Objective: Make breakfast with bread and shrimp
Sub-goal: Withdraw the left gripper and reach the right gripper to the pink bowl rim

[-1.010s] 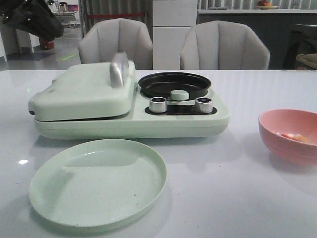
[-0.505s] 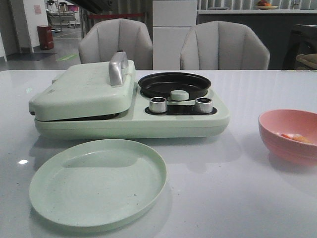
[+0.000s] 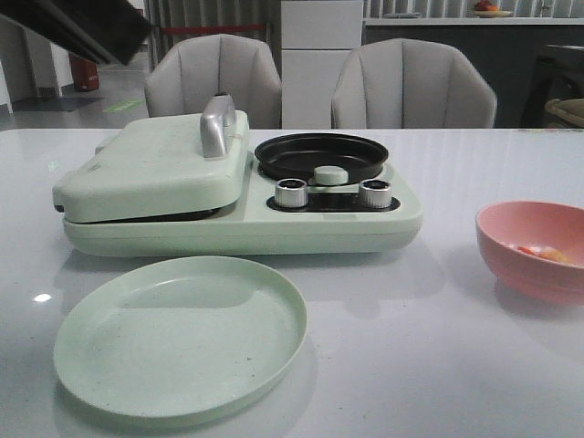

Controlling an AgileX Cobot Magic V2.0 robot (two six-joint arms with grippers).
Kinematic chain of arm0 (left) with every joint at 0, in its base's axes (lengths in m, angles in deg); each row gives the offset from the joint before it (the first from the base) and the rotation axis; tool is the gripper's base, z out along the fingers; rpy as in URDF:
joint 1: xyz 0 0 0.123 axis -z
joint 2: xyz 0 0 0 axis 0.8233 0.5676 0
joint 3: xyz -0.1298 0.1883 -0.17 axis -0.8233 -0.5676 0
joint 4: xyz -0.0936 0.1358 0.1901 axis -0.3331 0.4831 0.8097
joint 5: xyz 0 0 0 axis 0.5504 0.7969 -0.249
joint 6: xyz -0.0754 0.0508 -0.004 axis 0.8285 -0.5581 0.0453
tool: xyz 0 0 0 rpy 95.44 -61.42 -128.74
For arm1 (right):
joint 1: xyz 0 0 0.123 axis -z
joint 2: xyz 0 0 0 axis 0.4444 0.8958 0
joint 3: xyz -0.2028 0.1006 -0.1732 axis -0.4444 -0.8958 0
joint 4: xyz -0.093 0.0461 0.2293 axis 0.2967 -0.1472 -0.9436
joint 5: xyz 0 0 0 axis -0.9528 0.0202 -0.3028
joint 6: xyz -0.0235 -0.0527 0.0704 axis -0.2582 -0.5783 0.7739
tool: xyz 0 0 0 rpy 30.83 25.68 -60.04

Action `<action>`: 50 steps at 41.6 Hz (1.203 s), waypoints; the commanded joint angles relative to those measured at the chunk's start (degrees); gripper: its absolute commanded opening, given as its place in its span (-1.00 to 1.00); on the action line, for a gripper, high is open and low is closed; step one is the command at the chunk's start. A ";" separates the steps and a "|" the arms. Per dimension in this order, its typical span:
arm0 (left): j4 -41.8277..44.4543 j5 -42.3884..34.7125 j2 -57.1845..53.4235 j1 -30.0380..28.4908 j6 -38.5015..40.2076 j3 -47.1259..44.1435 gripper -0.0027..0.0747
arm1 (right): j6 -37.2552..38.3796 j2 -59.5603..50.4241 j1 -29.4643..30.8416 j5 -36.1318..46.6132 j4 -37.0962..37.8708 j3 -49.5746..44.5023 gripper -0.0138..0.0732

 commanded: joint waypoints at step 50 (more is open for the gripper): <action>-0.60 -1.49 -8.88 0.39 1.57 -4.71 -0.67 | -0.22 20.52 20.90 -6.36 4.51 15.77 0.55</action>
